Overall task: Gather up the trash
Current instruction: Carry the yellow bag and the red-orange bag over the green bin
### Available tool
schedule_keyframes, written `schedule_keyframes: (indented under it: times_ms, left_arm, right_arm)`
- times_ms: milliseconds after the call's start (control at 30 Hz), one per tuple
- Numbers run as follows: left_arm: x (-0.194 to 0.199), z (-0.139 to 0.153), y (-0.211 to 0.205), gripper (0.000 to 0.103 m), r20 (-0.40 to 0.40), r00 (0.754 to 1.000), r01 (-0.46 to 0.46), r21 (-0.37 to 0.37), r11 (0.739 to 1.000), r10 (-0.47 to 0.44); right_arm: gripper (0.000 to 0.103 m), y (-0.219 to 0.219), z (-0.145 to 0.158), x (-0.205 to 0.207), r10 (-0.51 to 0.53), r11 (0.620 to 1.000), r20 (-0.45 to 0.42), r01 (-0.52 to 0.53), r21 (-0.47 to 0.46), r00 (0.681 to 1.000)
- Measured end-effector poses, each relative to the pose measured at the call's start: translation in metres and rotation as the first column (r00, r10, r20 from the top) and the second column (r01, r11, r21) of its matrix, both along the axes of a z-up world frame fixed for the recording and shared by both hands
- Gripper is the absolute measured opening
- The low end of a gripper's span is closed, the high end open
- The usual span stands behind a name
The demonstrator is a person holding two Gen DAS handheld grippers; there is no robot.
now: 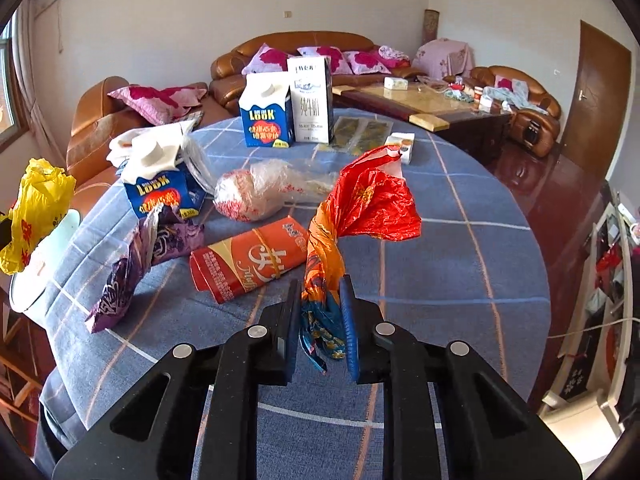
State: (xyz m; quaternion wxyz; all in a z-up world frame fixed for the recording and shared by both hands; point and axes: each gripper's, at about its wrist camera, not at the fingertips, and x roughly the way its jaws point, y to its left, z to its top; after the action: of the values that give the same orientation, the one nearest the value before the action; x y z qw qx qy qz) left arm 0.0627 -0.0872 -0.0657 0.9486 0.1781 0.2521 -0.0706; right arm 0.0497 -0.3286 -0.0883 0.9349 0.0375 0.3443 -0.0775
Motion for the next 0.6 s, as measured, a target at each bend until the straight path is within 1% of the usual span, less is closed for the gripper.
schedule_keyframes:
  times_ms: [67,167,333,600]
  left_arm:
    - [0.002,0.004,0.007,0.019,0.013,1.0,-0.024,0.005,1.0,0.024]
    - [0.006,0.008,0.019,0.019,0.028,0.997,-0.067,0.012,0.998,0.067]
    - [0.015,0.009,0.037,0.019,0.027,0.991,-0.132,0.023,0.991,0.131]
    - [0.024,0.011,0.061,0.019,0.033,0.978,-0.205,0.034,0.978,0.204]
  right_arm:
    - [0.019,0.006,0.01,-0.002,0.025,1.0,0.044,-0.025,-0.007,0.999]
    - [0.019,0.016,0.018,0.003,0.079,0.997,0.083,-0.079,-0.01,0.993]
    - [0.019,0.041,0.021,0.02,0.161,0.987,0.11,-0.16,-0.013,0.981]
    - [0.019,0.078,0.03,0.038,0.272,0.962,0.171,-0.273,-0.02,0.947]
